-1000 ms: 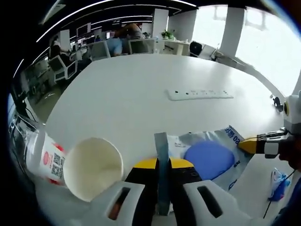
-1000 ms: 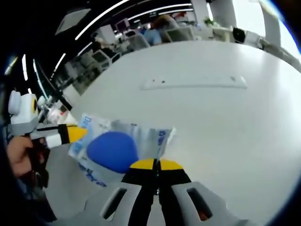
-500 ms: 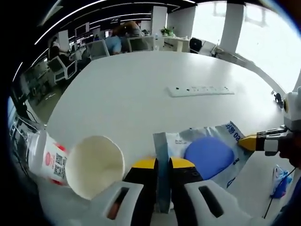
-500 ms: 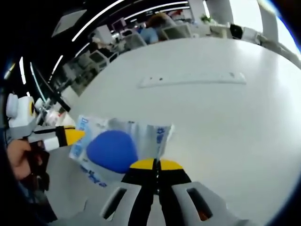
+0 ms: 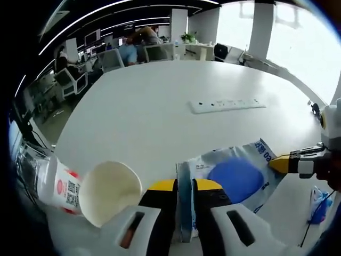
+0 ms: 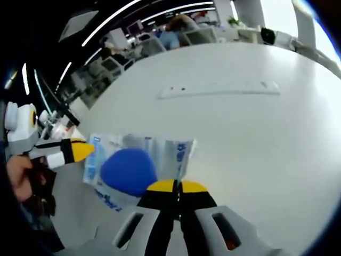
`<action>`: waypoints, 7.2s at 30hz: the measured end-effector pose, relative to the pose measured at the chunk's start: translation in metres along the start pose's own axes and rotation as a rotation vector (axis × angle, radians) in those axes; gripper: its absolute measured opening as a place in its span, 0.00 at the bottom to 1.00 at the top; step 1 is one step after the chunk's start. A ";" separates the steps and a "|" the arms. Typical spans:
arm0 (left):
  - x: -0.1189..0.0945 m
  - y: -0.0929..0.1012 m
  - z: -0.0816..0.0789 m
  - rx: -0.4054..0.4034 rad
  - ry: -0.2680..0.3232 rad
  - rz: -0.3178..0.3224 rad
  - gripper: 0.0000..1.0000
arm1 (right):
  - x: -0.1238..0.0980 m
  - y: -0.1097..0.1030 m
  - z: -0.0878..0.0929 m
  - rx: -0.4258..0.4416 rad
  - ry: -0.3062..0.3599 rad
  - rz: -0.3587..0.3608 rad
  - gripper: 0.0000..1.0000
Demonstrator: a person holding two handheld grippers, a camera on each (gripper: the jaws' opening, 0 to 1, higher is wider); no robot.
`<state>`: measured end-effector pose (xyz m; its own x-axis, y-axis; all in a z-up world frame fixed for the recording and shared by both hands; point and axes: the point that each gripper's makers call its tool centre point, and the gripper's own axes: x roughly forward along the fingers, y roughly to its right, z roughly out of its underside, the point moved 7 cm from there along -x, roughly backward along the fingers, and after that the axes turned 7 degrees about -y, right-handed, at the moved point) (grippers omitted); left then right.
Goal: Arrange the tabletop items into an orderly group along one side of the table until the central work area is clear of visible clutter.
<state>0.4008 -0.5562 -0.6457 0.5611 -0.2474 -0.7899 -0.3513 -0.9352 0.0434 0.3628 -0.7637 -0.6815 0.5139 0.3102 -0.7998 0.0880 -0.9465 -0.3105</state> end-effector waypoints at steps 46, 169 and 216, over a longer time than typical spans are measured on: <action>-0.020 0.006 -0.016 0.026 0.065 0.026 0.12 | -0.005 -0.002 0.002 0.025 0.059 0.019 0.09; 0.005 -0.009 0.056 -0.094 0.021 0.019 0.09 | -0.001 -0.004 0.011 0.063 0.073 0.075 0.00; -0.005 -0.013 0.046 -0.082 0.054 0.021 0.14 | -0.018 0.000 -0.005 0.061 0.137 0.117 0.11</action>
<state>0.3678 -0.5307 -0.6702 0.5943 -0.2785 -0.7545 -0.3022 -0.9467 0.1114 0.3577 -0.7693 -0.6649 0.6292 0.1796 -0.7562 -0.0288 -0.9669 -0.2536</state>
